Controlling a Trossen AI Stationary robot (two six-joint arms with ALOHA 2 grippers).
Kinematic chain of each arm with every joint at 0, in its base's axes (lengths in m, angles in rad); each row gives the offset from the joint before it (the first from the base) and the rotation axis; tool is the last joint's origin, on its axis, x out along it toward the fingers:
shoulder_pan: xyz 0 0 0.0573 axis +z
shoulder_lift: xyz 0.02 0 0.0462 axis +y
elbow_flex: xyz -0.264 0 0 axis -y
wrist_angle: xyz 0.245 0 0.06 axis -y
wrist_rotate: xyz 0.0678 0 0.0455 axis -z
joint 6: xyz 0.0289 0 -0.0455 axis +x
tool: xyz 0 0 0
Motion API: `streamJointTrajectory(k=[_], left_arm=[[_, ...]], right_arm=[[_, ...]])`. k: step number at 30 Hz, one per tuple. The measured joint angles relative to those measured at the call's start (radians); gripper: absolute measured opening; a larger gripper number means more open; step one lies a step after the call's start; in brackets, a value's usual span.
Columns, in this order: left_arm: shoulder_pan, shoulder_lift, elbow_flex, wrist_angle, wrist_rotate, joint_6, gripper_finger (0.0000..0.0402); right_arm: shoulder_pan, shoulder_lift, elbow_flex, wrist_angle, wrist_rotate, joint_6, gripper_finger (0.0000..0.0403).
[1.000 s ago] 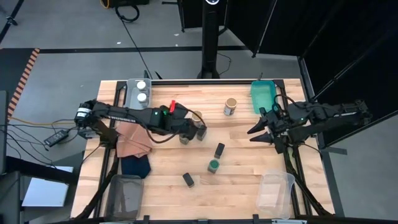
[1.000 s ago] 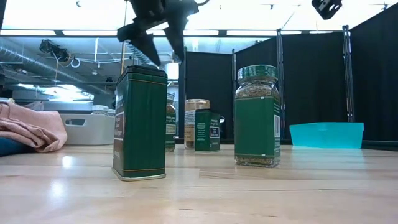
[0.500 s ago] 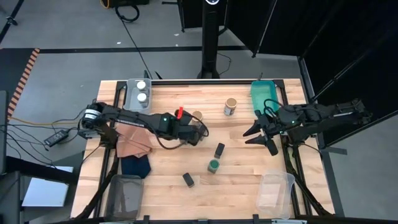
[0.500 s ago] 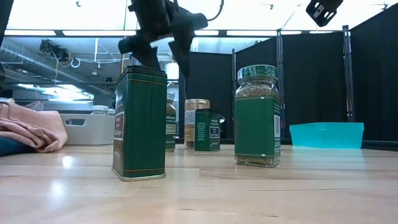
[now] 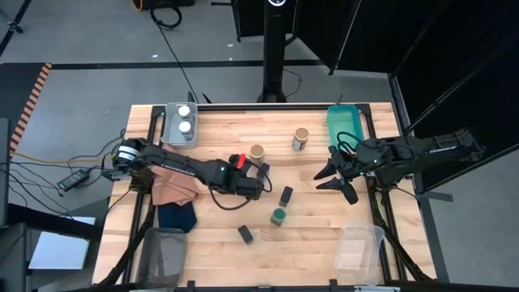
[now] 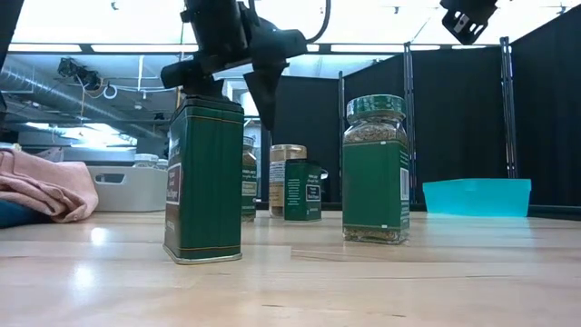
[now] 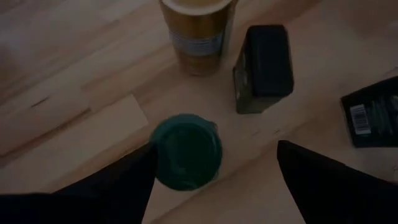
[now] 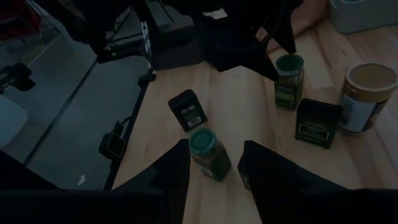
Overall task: Sort spices by type
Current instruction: Put the top green spice bottle into the black transparent bin
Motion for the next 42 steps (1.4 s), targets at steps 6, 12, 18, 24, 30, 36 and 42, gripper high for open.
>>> streamJointTrajectory(k=[6,12,18,24,30,36,42], left_arm=[[-0.003,0.029,0.001,0.001,-0.009,0.001,0.0335],[-0.005,0.043,0.002,0.001,-0.044,0.001,0.0335],[-0.003,0.043,0.009,0.002,-0.053,-0.019,0.0335],[-0.003,0.043,0.060,-0.039,-0.060,-0.021,0.0335],[-0.004,0.043,0.043,-0.075,-0.069,-0.030,0.0335],[-0.003,0.043,-0.020,-0.002,-0.070,-0.031,0.0335],[-0.003,0.043,-0.079,0.071,-0.068,-0.025,0.0333]], right_arm=[[0.000,0.003,0.000,0.001,-0.001,0.000,0.0160],[0.001,0.003,0.000,0.003,-0.011,0.000,0.0160],[0.001,0.003,0.000,0.008,-0.017,0.000,0.0160],[0.001,0.003,0.000,0.008,-0.019,-0.001,0.0160],[0.000,0.003,0.000,0.007,-0.019,-0.003,0.0160],[0.001,0.003,0.000,0.007,-0.019,-0.003,0.0160],[0.000,0.003,0.000,0.007,-0.019,-0.003,0.0160]])
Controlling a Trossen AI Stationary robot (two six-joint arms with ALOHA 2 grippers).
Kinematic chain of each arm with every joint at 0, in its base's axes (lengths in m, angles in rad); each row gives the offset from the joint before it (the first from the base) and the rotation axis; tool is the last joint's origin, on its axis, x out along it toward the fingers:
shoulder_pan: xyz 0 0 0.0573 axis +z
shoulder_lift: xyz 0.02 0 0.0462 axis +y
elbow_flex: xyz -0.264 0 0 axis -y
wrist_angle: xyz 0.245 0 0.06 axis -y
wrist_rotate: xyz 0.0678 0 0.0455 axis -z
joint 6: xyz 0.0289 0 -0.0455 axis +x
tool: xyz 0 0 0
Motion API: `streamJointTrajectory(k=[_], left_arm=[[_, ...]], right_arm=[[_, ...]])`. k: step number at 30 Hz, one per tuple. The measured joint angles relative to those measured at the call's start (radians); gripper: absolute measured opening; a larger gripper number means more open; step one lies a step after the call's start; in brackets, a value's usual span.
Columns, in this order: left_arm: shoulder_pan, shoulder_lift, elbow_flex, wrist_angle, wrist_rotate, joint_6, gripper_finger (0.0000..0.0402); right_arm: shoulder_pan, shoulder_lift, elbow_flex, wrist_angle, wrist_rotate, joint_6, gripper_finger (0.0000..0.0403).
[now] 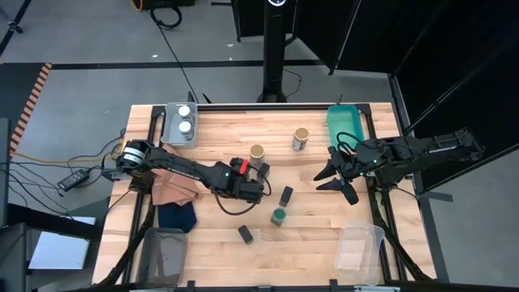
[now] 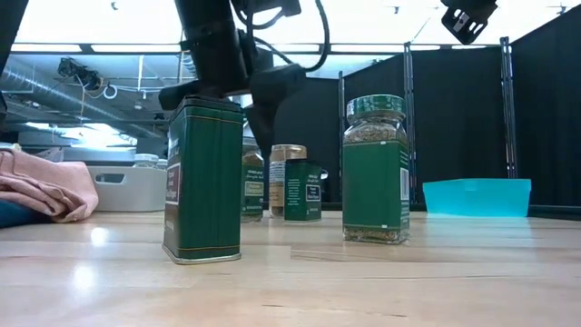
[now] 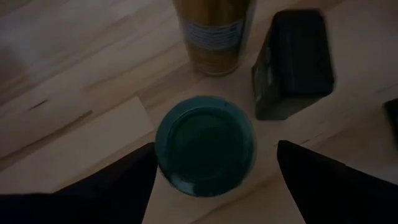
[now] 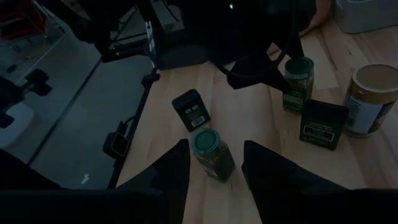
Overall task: Sort spices by type
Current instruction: Put the top green spice bottle into the black transparent bin
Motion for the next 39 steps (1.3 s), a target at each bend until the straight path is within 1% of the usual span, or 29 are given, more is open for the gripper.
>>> streamJointTrajectory(k=[3,6,15,17,24,29,34,39], left_arm=[[0.000,0.000,-0.014,0.008,-0.002,0.000,0.0323],[0.000,0.000,-0.020,0.018,0.004,0.001,0.0301],[0.000,0.018,-0.019,0.071,0.006,0.026,0.0191],[0.000,0.018,-0.019,0.071,0.006,0.026,0.0174],[-0.002,0.015,-0.007,0.064,0.031,0.028,0.0173],[-0.021,0.012,0.041,0.027,0.043,0.030,0.0173],[-0.053,0.011,0.142,-0.108,0.040,0.030,0.0173],[-0.114,0.011,0.276,-0.255,0.036,0.016,0.0173]], right_arm=[[0.000,0.000,0.000,0.000,0.000,0.000,0.0160],[0.000,0.000,0.000,0.000,0.000,0.002,0.0160],[0.000,0.000,0.000,0.000,0.000,0.003,0.0160],[0.000,0.000,0.000,0.000,0.000,0.003,0.0160],[0.000,0.000,0.000,0.000,0.000,0.004,0.0160],[0.000,0.000,0.000,-0.009,0.000,0.019,0.0160],[0.000,0.000,0.000,-0.011,0.000,0.019,0.0160],[0.000,0.000,0.000,-0.013,0.000,0.019,0.0160]])
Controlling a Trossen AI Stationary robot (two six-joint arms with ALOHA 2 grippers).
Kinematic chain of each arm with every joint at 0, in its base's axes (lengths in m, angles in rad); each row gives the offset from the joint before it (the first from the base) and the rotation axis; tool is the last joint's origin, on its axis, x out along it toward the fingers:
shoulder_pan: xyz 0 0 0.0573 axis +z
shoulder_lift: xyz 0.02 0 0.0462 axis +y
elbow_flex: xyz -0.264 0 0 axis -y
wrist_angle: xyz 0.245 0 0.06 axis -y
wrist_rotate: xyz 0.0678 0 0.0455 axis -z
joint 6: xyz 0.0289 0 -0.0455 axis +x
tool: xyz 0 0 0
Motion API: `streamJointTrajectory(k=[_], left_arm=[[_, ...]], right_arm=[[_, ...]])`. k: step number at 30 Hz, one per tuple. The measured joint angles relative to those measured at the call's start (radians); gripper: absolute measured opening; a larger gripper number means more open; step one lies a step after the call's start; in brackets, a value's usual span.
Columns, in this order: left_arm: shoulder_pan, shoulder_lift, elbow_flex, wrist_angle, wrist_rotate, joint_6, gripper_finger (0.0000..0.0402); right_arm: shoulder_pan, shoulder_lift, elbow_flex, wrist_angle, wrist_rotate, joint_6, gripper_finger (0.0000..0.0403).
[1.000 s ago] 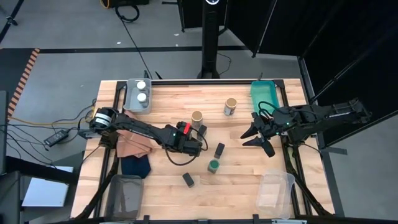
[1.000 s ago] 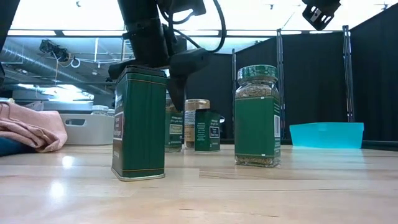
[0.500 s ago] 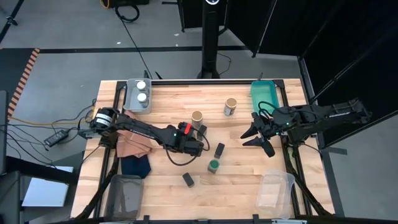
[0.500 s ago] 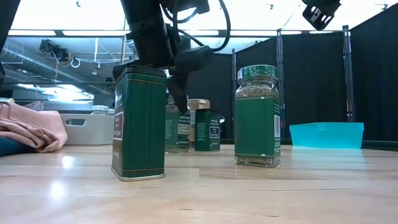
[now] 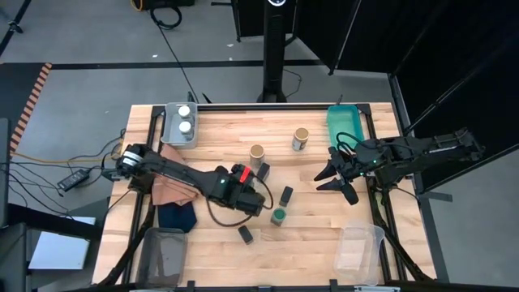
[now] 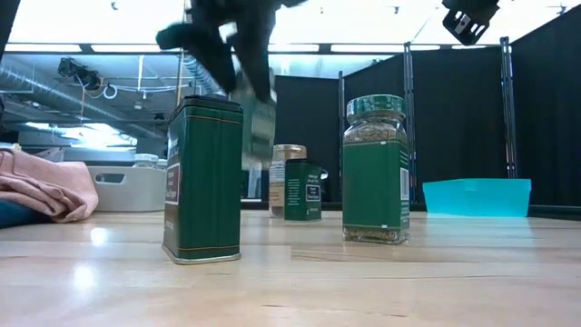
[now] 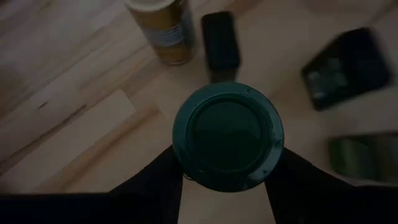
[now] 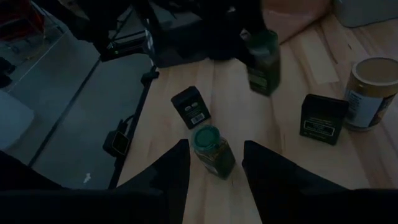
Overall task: Sort spices by type
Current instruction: Put the top green spice bottle into the black transparent bin
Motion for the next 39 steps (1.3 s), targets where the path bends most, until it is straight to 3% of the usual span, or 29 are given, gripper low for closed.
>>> streamJointTrajectory(k=[6,13,24,29,39], left_arm=[[-0.112,-0.001,0.139,-0.175,-0.022,-0.135,0.0173],[-0.305,-0.002,0.195,-0.383,-0.006,-0.512,0.0173],[-0.575,-0.002,0.191,-0.390,0.073,-0.978,0.0173],[-0.654,-0.002,0.191,-0.390,0.200,-1.034,0.0173],[-0.748,-0.002,0.191,-0.390,0.251,-1.035,0.0173]], right_arm=[[0.000,0.000,0.000,-0.001,0.000,0.000,0.0160],[0.000,0.000,0.000,-0.001,0.000,-0.002,0.0160],[0.000,0.000,0.000,-0.001,0.000,-0.026,0.0160],[0.000,0.000,0.000,-0.001,0.000,-0.027,0.0160],[0.000,0.000,0.000,-0.001,0.044,-0.027,0.0160]])
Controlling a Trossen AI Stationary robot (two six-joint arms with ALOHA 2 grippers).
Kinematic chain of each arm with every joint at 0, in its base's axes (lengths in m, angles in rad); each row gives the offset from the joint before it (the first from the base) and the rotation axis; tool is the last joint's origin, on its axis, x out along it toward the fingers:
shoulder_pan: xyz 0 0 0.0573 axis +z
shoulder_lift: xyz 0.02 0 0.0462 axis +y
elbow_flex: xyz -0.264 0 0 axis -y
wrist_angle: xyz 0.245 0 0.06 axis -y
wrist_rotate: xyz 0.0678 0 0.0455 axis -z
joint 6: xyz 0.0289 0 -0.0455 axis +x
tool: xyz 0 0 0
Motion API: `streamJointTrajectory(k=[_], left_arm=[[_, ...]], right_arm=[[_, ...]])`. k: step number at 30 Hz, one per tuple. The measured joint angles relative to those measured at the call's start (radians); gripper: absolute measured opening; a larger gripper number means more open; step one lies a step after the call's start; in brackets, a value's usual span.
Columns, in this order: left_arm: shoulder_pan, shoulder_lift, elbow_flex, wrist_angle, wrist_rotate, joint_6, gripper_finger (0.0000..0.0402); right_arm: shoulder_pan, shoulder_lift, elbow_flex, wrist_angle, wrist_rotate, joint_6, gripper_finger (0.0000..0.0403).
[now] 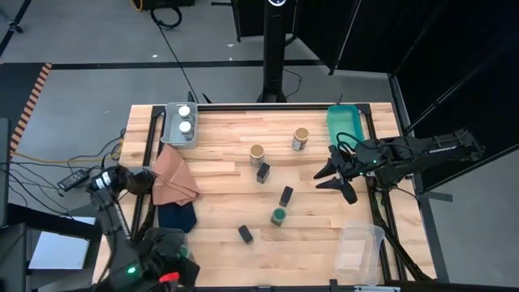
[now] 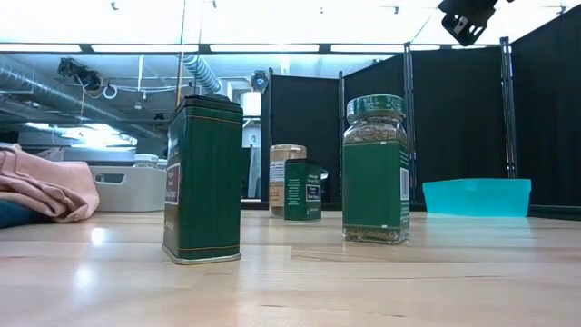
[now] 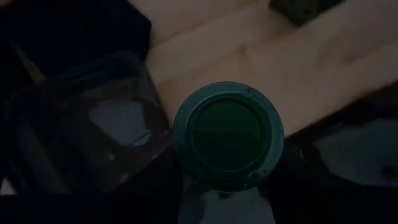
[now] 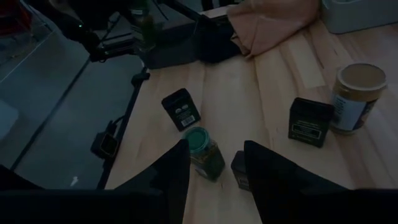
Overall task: Sort spices by type
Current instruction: Put the top green spice bottle into the black transparent bin
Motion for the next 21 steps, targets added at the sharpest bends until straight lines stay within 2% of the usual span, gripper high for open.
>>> streamJointTrajectory(k=[7,14,21], left_arm=[[-0.089,0.000,-0.003,0.000,-0.016,0.045,0.0173],[-0.147,0.000,-0.034,-0.001,-0.036,0.239,0.0173],[-0.195,0.000,-0.098,0.002,-0.064,0.317,0.0173]], right_arm=[[-0.001,0.001,0.000,0.000,0.004,0.008,0.0160],[-0.001,0.002,0.000,0.000,0.052,0.031,0.0160],[-0.001,0.002,0.000,0.000,0.080,0.056,0.0160]])
